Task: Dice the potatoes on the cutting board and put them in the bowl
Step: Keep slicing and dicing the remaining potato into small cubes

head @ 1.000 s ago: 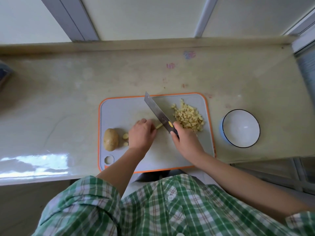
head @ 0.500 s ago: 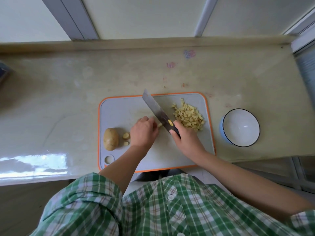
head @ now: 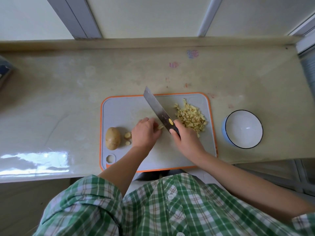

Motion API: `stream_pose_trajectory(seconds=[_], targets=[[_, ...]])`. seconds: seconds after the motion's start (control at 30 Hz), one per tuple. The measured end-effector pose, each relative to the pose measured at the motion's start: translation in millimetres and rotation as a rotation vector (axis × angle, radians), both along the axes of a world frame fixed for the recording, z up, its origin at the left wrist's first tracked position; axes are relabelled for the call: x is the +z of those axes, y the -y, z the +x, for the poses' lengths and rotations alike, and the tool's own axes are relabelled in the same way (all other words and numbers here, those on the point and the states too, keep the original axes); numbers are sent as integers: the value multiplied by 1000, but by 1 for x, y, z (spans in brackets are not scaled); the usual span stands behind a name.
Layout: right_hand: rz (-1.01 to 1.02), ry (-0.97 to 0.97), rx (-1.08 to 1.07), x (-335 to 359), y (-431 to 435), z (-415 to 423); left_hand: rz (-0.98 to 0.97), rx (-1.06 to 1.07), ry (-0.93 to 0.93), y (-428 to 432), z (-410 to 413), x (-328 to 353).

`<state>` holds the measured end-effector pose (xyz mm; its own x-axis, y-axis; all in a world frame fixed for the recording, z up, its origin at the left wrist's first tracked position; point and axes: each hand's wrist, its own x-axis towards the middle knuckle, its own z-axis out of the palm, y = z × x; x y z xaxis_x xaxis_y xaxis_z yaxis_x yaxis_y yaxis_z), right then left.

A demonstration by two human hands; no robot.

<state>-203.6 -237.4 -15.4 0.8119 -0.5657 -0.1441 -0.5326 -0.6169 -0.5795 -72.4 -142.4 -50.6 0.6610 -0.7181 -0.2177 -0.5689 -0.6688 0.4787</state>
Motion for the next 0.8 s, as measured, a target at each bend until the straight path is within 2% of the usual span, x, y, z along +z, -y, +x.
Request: stream_pose_trajectory(seconds=[0.17, 0.37, 0.57, 0.8], targets=[[-34, -58, 57, -6, -6, -2, 9, 20, -4, 0, -1, 1], [-21, -71, 29, -14, -8, -1, 27, 44, -11, 1, -2, 1], [94, 39, -82, -12, -4, 4, 2, 47, -49, -2, -1, 3], [189, 64, -16, -7, -15, 1, -74, 163, -12, -16, 4, 5]])
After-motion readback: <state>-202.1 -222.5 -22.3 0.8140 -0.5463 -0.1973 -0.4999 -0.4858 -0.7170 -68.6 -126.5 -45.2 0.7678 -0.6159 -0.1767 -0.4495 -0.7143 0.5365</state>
